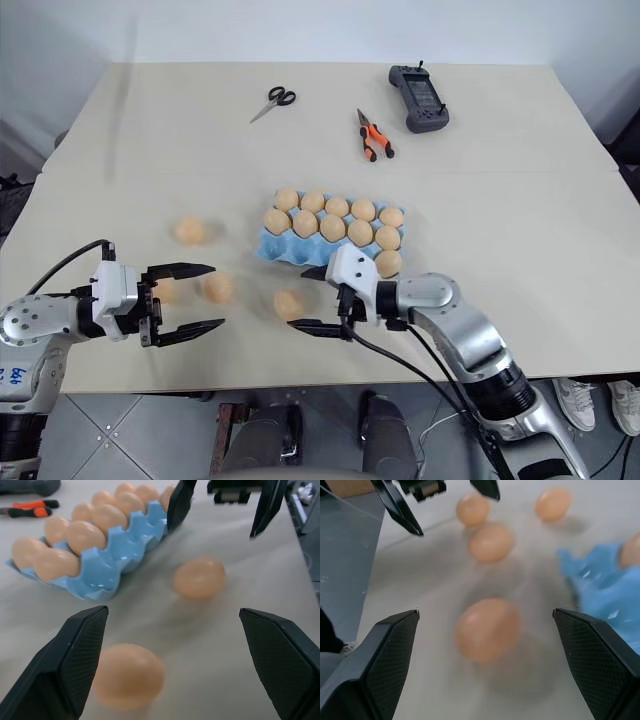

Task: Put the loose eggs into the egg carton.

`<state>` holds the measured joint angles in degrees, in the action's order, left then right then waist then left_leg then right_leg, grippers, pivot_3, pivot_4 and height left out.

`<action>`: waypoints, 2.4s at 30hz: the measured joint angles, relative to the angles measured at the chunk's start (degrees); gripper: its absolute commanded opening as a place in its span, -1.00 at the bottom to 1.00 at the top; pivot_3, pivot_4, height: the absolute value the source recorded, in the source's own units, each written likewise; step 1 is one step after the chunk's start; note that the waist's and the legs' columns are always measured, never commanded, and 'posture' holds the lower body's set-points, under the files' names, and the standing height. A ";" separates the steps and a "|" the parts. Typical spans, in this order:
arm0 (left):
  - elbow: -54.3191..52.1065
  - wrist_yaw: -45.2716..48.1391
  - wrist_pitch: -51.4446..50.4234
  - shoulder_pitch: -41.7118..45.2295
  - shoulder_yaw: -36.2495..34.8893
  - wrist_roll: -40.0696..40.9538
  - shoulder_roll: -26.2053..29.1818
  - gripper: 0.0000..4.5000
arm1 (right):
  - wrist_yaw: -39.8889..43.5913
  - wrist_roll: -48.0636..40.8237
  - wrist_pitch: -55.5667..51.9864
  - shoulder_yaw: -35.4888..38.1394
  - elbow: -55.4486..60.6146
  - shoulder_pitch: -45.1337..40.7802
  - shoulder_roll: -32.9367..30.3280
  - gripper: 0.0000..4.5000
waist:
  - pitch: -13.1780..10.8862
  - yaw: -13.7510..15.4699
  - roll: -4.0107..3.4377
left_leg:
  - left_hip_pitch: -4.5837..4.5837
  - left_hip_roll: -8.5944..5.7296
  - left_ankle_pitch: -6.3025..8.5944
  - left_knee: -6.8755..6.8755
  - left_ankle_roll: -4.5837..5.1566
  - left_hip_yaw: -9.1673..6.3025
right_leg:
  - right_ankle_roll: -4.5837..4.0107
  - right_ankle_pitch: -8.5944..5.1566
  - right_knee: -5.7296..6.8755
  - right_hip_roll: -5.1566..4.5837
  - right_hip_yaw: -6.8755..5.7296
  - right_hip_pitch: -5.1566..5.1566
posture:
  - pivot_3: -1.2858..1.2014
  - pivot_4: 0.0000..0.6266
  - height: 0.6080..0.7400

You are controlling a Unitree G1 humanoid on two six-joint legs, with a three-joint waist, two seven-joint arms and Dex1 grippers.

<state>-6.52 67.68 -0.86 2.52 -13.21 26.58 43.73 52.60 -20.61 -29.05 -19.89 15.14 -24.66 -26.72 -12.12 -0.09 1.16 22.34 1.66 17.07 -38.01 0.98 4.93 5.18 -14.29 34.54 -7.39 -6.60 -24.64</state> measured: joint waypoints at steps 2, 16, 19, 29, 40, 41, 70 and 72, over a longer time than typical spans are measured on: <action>-0.24 0.63 -0.36 -1.96 -0.92 0.40 0.70 0.99 | -0.05 1.61 0.43 -1.36 -3.02 -1.43 1.53 1.00 | 0.00 -0.26 0.00 | -0.08 0.05 0.04 -0.02 0.06 0.35 | 0.00 0.00 0.00 -0.11 -0.10 -0.02 | 0.03 -0.52 1.00; -1.79 0.37 -0.34 -6.34 -2.54 0.44 1.72 1.00 | 0.32 10.15 8.30 -5.94 -16.01 -5.36 9.35 0.44 | 0.01 -0.46 0.01 | -0.03 0.14 0.10 -0.07 -0.08 0.59 | -0.11 0.06 0.39 -0.16 -0.02 -0.53 | 0.03 -0.52 1.00; -1.79 -0.32 -0.51 -5.46 -2.54 0.44 1.72 1.00 | 1.00 10.47 9.98 -5.84 -16.90 -5.41 9.32 -0.02 | 0.01 -0.55 0.01 | -0.02 0.14 0.11 -0.06 -0.11 0.61 | -0.11 0.06 0.45 -0.14 -0.02 -0.59 | 0.03 -0.52 1.00; -1.77 -3.21 -2.62 -4.44 -2.55 0.44 1.69 1.00 | 2.86 1.15 6.18 6.42 -6.15 -2.85 4.88 -0.09 | 0.01 -0.50 0.01 | 0.01 0.15 0.13 -0.06 -0.10 0.67 | -0.11 0.06 0.45 -0.14 0.03 -0.65 | 0.03 -0.52 1.00; -2.25 -4.36 -5.31 -3.60 -1.24 0.63 0.05 1.00 | 2.70 2.74 10.70 14.08 -15.23 -4.39 -1.94 0.19 | 0.01 -0.44 0.02 | -0.01 0.19 0.12 -0.06 -0.09 0.94 | -0.14 0.08 0.45 -0.11 0.12 -0.74 | 0.03 -0.52 1.00; -2.26 -4.39 -5.31 -3.22 -1.21 0.63 0.04 1.00 | 3.03 2.90 11.07 13.83 -15.50 -4.57 -1.94 0.30 | 0.01 -0.48 0.02 | -0.01 0.19 0.12 -0.06 -0.10 0.94 | -0.15 0.08 0.45 -0.11 0.12 -0.74 | 0.03 -0.52 1.00; -4.26 -15.85 -6.18 -21.50 -18.62 1.16 -4.33 1.00 | 20.59 -12.20 22.87 31.52 -1.37 17.62 -14.79 0.98 | 0.03 0.20 0.06 | -0.14 0.62 0.38 -0.13 -0.38 1.49 | -0.47 0.39 -0.11 -0.13 0.02 -0.71 | 0.03 -0.52 1.00; -4.04 -15.70 -6.39 -20.35 -18.11 1.07 -3.98 1.00 | 21.32 -12.55 22.80 31.14 1.09 18.64 -15.30 0.98 | 0.04 0.35 0.07 | -0.14 0.77 0.33 -0.14 -0.46 1.50 | -0.58 0.47 -0.20 -0.09 0.01 -0.69 | 0.03 -0.52 1.00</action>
<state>-10.56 51.99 -7.26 -17.83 -31.31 27.65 39.76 73.93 -33.16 -6.24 11.25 16.23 -6.02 -42.02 -12.08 0.26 1.23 22.21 2.43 17.39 -38.15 0.51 6.43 4.61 -13.82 34.34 -7.48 -6.59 -25.33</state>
